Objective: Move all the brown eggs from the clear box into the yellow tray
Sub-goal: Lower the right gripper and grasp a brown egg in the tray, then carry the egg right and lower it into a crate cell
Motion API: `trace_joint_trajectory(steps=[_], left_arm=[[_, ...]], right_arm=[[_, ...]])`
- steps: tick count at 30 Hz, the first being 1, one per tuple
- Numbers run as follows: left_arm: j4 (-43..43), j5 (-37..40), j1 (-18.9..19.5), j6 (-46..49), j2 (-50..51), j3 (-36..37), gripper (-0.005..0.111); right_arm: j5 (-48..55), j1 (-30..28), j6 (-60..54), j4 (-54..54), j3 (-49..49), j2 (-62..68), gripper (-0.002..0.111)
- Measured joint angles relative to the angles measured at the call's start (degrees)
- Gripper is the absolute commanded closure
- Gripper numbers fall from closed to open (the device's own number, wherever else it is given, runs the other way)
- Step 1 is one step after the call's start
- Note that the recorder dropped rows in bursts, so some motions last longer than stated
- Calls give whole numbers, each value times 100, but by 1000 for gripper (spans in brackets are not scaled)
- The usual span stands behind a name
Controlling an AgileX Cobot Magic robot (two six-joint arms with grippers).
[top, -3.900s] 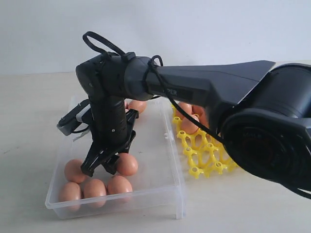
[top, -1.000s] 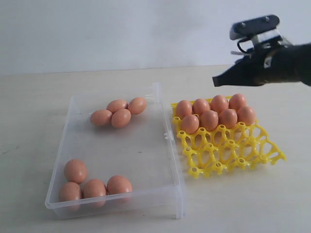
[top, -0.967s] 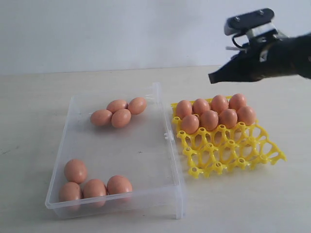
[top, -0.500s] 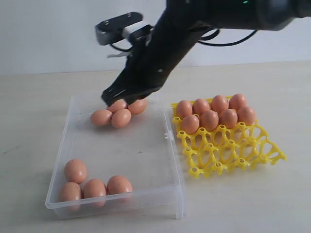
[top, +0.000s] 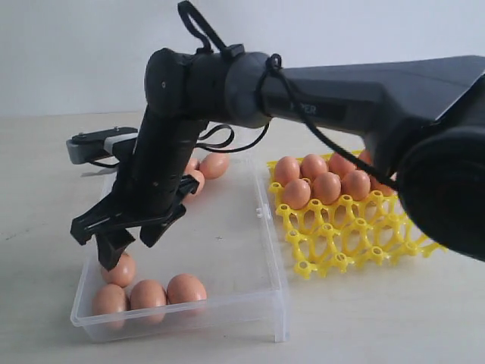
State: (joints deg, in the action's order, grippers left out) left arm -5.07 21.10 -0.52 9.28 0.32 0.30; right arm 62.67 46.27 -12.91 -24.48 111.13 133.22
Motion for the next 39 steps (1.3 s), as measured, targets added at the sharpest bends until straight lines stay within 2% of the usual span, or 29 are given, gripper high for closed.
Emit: trace_joint_trajectory(steps=[20,22,26,33,36,39], left_arm=[[0,0,0,0,0,0,107],[0,0,0,0,0,0,107],[0,0,0,0,0,0,107],[0,0,0,0,0,0,107],[0,0,0,0,0,0,107],[0,0,0,0,0,0,107]], right_arm=[[262,114,49,244,1078,1011,48],[264,114,49,252,1135,1077,59],[199,123,-19,327,1172,1114,108],[-311,51,-22,880,970,670,108],[-1241,-74,40,1155,228,5,108],[-2688,-202,53,1290,-1112,-881,108]])
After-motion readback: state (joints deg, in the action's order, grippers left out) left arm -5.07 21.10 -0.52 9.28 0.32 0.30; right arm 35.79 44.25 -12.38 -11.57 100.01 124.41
